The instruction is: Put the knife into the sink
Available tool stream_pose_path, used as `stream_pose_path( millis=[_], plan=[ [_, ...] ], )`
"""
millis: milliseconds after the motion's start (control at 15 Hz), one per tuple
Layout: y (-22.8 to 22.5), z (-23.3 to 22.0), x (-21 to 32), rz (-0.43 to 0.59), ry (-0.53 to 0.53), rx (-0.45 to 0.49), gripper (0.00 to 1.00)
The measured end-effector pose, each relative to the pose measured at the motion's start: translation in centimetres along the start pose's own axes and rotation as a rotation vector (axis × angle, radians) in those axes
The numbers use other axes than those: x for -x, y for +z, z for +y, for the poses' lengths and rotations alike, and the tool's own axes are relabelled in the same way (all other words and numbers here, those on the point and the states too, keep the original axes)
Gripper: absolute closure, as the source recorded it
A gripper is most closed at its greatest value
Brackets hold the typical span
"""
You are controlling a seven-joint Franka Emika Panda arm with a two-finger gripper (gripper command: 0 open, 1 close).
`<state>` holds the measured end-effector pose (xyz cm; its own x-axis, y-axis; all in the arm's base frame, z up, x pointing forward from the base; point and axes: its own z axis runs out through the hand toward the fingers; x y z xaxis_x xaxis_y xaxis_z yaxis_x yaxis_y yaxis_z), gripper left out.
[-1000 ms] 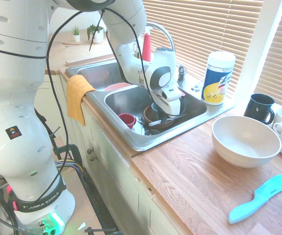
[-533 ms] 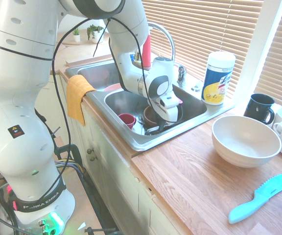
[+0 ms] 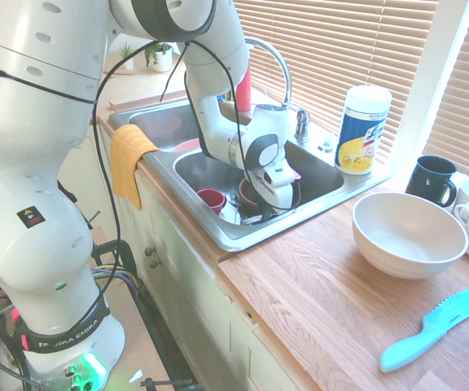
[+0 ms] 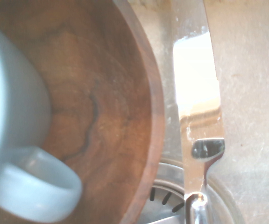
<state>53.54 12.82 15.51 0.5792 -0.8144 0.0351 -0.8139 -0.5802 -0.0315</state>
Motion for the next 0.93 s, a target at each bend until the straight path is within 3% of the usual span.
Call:
stream_pose_path(
  millis=[733,933],
  plan=[
    [-0.2,-0.6,-0.3,-0.001,0.014,-0.002,0.0],
    [-5.7,-1.2,-0.2,0.031,-0.011,-0.037,0.0]
  ],
)
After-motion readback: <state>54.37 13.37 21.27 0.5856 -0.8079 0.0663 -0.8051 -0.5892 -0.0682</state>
